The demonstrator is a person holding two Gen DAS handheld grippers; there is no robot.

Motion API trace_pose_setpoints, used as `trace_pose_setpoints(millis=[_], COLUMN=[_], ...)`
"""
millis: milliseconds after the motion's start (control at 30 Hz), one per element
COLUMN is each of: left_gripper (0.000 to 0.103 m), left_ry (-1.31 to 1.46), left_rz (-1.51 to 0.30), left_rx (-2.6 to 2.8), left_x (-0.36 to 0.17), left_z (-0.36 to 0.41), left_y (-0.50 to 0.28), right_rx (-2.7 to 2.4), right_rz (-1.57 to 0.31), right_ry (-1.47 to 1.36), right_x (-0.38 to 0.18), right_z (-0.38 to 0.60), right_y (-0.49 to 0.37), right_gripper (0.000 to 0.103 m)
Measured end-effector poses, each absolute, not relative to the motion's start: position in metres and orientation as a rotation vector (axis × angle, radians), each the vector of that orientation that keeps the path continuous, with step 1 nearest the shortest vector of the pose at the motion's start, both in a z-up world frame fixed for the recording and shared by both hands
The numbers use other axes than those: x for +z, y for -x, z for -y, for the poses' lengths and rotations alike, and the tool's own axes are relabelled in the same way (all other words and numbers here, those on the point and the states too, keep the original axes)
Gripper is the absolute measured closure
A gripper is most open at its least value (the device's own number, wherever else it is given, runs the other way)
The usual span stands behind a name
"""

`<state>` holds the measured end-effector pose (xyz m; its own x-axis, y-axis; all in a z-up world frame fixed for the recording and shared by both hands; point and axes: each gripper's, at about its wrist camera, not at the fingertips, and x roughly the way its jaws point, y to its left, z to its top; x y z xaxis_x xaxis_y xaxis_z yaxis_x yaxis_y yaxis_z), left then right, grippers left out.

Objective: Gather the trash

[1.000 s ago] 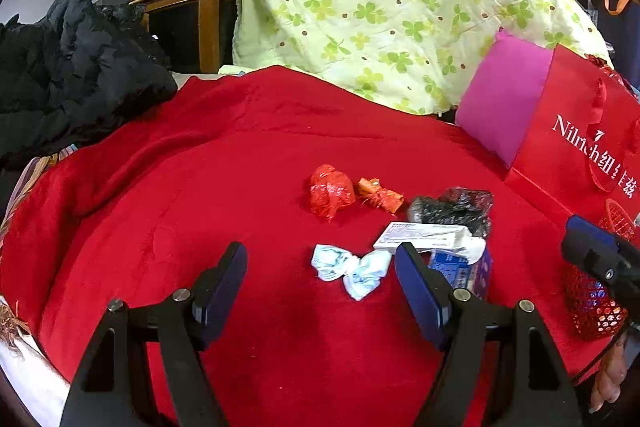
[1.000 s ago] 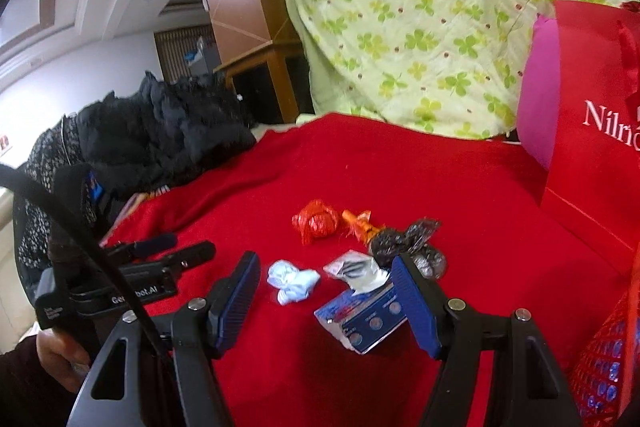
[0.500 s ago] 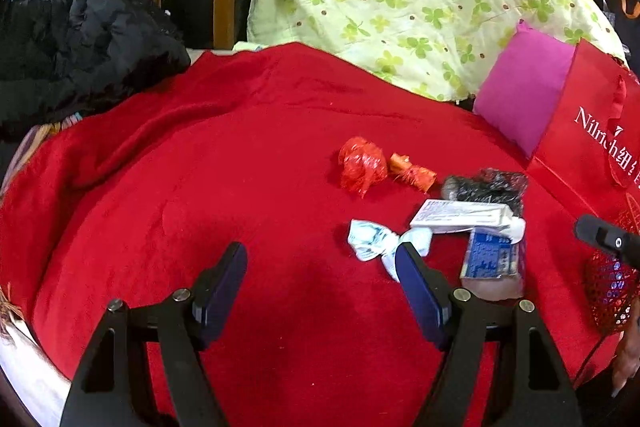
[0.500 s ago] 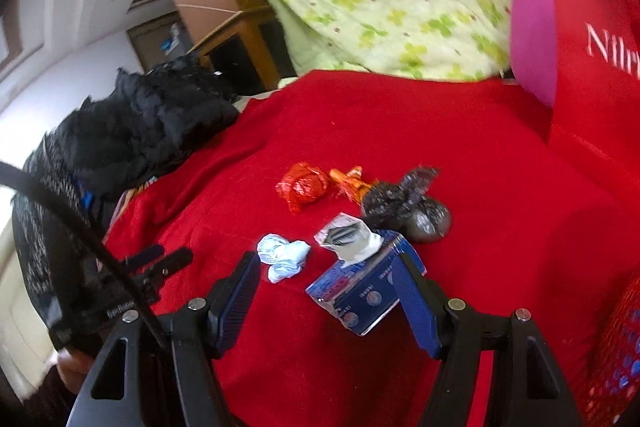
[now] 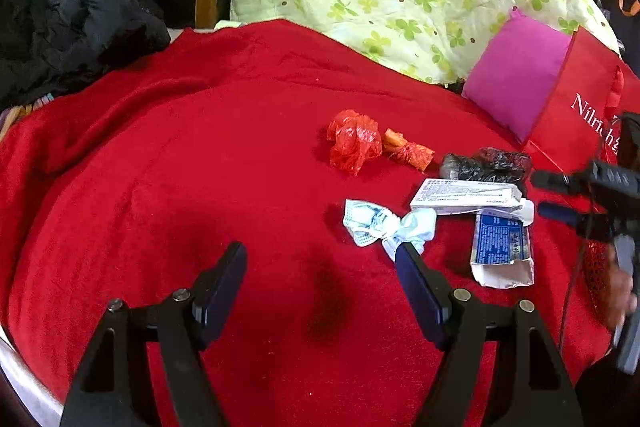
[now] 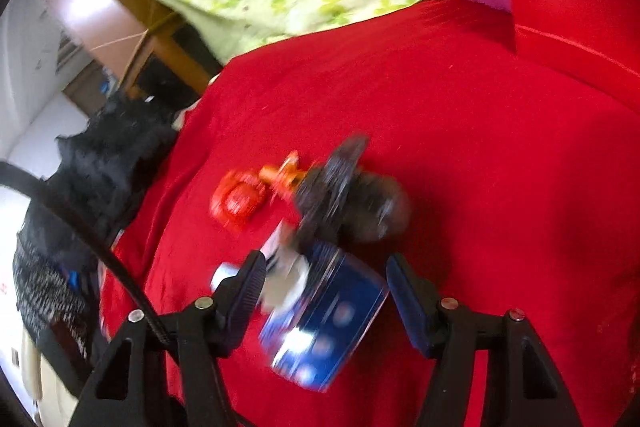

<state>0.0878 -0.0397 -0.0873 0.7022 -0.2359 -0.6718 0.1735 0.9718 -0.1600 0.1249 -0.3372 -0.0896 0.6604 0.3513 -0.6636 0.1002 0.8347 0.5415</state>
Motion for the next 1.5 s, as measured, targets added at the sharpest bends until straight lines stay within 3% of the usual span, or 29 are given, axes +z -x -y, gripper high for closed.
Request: trace_pose_setpoints(millis=[167, 400, 433, 567, 700, 1500], left_gripper=[0.026, 0.026, 0.026, 0.026, 0.026, 0.026], left_ry=[0.072, 0.033, 0.026, 0.001, -0.036, -0.103], left_rz=[-0.755, -0.781, -0.783, -0.789, -0.786, -0.686], left_rx=[-0.252, -0.272, -0.27, -0.268, -0.26, -0.346], left_x=[-0.091, -0.101, -0.102, -0.105, -0.105, -0.044], left_z=[0.045, 0.058, 0.06, 0.067, 0.073, 0.13], left_y=[-0.087, -0.087, -0.087, -0.087, -0.082, -0.053], right_rx=[0.133, 0.152, 0.15, 0.169, 0.153, 0.178], right_rz=[-0.862, -0.978, -1.004, -1.041, -0.995, -0.554], right_ry=[-0.67, -0.512, -0.501, -0.491, -0.431, -0.386], right_x=[-0.096, -0.112, -0.116, -0.125, -0.118, -0.006], right_z=[0.351, 0.327, 0.324, 0.32, 0.314, 0.35], right_y=[-0.156, -0.197, -0.2, -0.201, -0.196, -0.096], right_gripper=[0.036, 0.037, 0.04, 0.072, 0.08, 0.081])
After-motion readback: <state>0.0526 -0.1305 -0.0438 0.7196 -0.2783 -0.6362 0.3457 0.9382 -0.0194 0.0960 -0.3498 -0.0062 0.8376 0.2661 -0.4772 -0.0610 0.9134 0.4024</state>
